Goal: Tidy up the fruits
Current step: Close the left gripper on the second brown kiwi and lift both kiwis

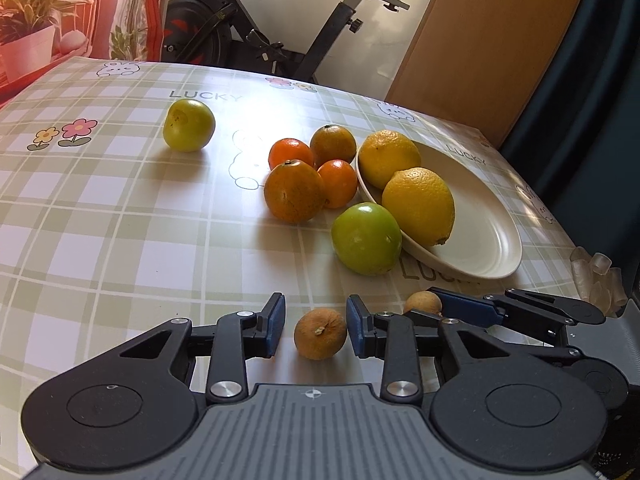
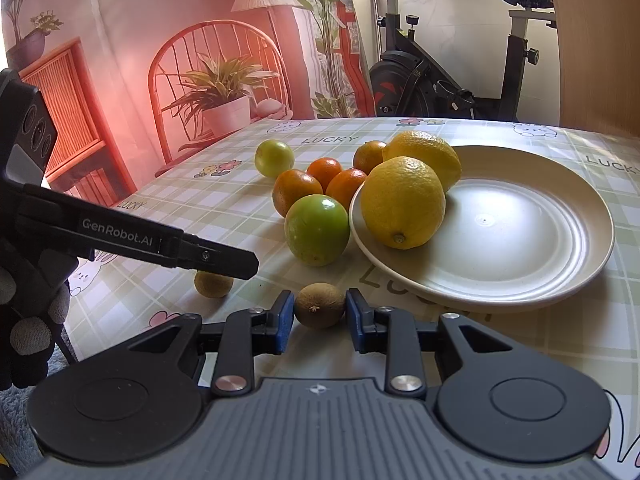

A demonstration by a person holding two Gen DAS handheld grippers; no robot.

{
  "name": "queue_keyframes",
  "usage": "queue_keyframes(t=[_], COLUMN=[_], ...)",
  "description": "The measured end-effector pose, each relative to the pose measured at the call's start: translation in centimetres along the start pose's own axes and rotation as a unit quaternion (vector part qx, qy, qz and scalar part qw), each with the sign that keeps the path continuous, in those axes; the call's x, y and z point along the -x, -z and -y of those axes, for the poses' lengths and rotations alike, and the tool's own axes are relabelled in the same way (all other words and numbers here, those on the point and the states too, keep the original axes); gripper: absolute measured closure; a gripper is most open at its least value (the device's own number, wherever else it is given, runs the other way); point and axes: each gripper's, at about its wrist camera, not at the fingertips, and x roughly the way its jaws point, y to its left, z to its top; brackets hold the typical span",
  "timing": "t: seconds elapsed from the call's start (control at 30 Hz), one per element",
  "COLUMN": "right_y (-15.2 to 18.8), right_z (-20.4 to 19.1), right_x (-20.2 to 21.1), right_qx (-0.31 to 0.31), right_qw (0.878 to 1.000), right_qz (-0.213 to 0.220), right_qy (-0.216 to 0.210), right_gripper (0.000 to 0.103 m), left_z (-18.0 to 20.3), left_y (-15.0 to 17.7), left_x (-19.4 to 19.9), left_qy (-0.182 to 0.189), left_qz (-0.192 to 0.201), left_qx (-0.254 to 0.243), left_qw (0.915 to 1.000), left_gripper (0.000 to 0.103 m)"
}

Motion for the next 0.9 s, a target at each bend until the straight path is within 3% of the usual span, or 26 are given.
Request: queue_keyframes(t=[0.9], right_y=[-0.03], right_z=[0.02], right_x=[0.02], right_qx=[0.000], right_qw=[1.000], right_qz=[0.000], right_qy=[0.000], right_gripper=[0.072], left_z=[0.01], left_y=[0.85], left_x=[0.87], left_qy=[-0.001], left_qz=[-0.006], left_qx=[0.013], left_qw=[0.9999], left_gripper=[0.068])
